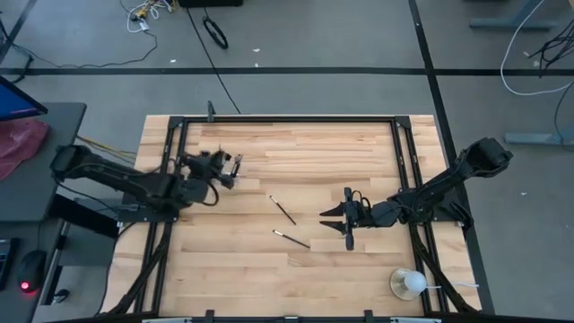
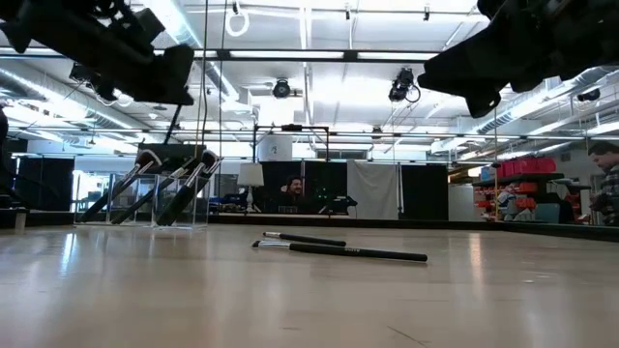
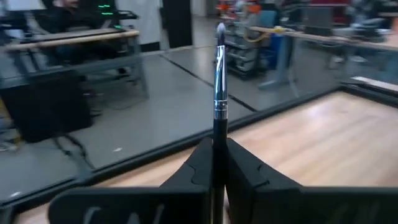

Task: Put items in baskets/containers
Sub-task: Put the eyeshadow brush into the transparent organizer

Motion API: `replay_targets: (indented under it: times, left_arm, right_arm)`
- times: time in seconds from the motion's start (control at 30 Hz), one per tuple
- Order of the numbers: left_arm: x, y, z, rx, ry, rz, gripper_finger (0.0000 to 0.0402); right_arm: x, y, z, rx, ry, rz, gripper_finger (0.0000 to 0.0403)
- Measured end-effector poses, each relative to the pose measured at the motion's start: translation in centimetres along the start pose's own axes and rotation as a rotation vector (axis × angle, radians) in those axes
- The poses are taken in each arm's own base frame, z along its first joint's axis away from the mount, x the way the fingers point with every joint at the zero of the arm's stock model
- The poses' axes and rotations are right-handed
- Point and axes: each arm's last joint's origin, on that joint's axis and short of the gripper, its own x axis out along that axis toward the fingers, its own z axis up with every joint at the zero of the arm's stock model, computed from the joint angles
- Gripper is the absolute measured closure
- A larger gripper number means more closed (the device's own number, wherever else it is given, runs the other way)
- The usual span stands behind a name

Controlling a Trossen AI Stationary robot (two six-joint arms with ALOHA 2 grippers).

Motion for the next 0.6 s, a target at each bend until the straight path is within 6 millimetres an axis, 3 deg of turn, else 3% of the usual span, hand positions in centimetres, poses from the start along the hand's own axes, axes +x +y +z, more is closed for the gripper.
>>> replay_targets:
  times: [0.23, 0.6]
  left_arm:
    - [0.9, 3.2, -1.7, 0.022, 0.048, 0.144, 0.0381]
    - [1.3, 5.4, -3.5, 0.065, 0.168, 0.252, 0.0377]
  right_arm:
    - [0.0, 0.0, -0.1, -0.001, 0.006, -0.001, 0.0294]
    - [0.0, 0.0, -0.1, -0.001, 0.007, -0.001, 0.0294]
